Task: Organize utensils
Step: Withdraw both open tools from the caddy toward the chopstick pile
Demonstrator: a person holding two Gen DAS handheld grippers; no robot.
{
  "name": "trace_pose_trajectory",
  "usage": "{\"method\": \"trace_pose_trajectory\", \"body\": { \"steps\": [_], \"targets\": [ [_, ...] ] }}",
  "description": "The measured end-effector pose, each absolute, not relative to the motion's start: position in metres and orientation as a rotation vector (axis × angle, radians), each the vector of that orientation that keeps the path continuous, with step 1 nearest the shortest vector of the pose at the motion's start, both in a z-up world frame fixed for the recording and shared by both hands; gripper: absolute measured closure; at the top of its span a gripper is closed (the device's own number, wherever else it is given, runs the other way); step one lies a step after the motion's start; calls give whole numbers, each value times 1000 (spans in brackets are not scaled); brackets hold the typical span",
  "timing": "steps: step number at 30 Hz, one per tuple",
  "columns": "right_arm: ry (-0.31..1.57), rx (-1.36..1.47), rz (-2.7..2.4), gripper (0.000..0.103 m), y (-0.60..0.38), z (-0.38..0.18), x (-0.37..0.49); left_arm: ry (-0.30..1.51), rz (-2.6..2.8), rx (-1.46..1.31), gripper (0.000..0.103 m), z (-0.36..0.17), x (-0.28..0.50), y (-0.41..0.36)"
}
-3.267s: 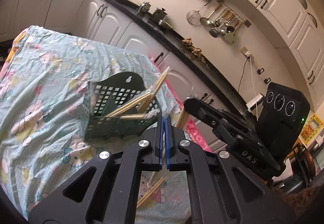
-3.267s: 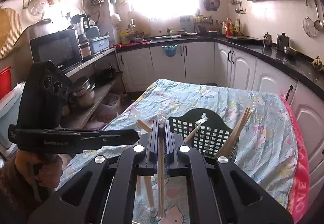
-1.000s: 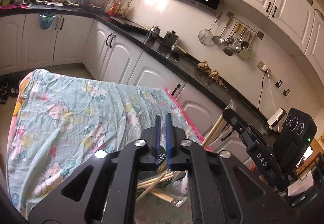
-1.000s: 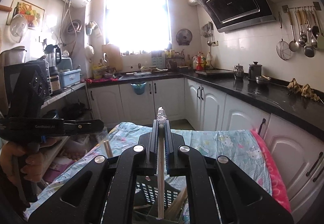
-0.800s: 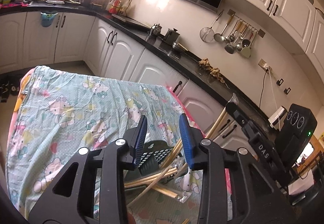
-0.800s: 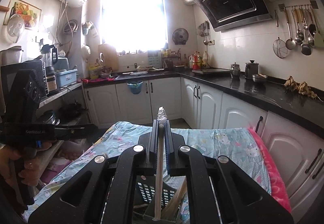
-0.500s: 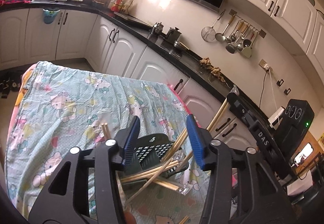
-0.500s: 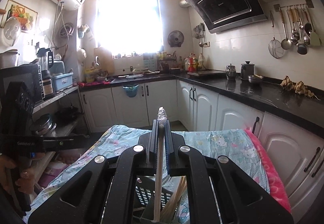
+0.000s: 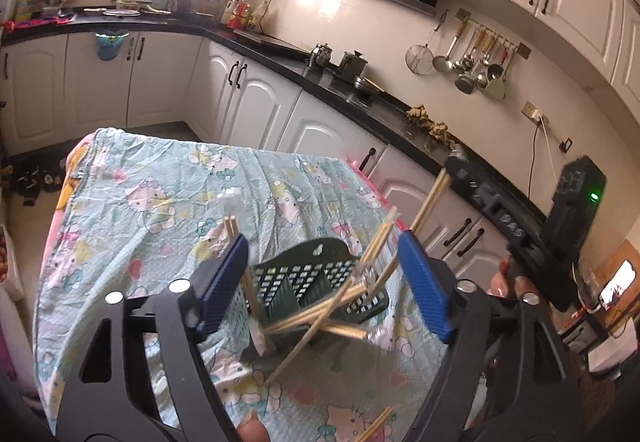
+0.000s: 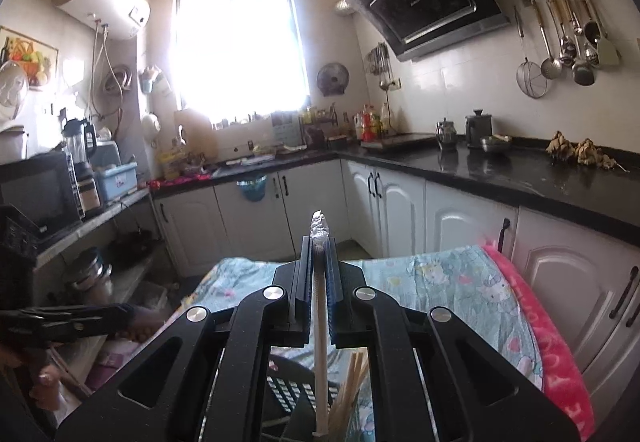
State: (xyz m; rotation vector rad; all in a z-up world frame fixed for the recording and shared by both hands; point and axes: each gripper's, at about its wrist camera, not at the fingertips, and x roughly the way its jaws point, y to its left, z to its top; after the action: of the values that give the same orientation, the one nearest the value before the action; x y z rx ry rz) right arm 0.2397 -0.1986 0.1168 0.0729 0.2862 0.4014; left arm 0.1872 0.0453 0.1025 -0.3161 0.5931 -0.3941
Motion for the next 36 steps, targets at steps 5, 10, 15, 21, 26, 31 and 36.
{"method": "trace_pose_trajectory", "body": {
  "steps": [5,10,15,21,26,31,36],
  "targets": [
    [327,83,389,72,-203,104,231,597,-387,-260,19,100,170,36],
    [371,81,389,61,-208,96,220,596,-371,-220,11,96,156,28],
    [414,60,401,52,-210,88,202,607,-367,-197,11,91,148,24],
    [460,26,433,43,-208,78,180,624,-370,-206,11,82,141,23],
    [512,-34,480,41,-200,64,160,632,-373,-220,11,76,135,24],
    [610,-150,596,41,-175,37,136,637,-383,-231,11,76,135,23],
    [696,-335,745,41,-139,3,99,642,-397,-238,11,77,140,21]
  ]
}}
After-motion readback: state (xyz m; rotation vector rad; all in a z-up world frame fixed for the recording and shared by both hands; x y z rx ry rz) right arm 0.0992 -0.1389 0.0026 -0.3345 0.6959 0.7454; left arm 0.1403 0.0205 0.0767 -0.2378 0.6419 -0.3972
